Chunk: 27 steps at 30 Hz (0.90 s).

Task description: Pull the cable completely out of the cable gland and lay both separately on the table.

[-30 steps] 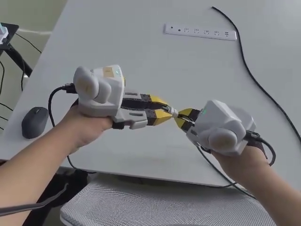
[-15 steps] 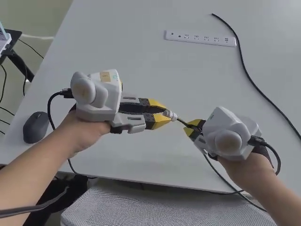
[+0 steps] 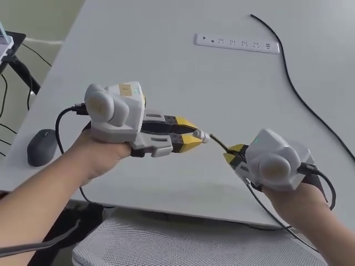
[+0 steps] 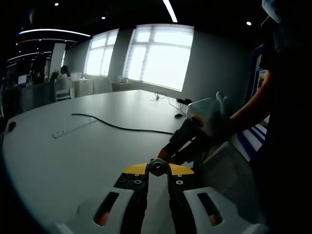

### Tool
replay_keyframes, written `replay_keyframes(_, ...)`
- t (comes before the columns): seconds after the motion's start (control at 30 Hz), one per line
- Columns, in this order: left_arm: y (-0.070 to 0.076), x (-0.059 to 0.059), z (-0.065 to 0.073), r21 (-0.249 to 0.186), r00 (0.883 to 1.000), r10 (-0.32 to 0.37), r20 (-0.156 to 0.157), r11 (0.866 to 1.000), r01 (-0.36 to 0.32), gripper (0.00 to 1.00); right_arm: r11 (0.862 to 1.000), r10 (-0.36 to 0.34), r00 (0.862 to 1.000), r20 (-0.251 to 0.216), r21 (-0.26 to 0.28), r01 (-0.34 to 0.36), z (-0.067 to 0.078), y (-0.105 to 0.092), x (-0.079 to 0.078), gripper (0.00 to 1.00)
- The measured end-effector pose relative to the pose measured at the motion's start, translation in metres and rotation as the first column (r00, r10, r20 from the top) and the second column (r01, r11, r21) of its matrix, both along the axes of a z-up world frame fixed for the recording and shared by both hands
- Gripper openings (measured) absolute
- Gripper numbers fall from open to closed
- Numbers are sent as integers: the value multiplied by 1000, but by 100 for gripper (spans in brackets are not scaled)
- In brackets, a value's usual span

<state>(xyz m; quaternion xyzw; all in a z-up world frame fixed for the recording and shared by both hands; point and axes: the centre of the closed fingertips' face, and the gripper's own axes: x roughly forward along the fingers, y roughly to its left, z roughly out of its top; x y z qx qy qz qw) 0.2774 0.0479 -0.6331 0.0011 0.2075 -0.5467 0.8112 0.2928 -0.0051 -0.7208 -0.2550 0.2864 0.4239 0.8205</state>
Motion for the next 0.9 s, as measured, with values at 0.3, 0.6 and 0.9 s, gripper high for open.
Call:
replay_keyframes(0.3, 2, -1, -4, -3, 1000, 6, -6, 1000, -7, 15, 1000, -7, 1000, -4, 1, 7, 2, 1, 1, 0)
replay_keyframes(0.6, 8, -3, -14, -3, 1000, 22, -19, 1000, -22, 15, 1000, 9, 1000, 8, -24, -9, 5, 10, 9, 0)
replay_keyframes(0.9, 19, -4, -28, 4, 999, 34, -25, 999, -34, 15, 999, 10, 1000, 26, -42, -9, 10, 24, 26, 0)
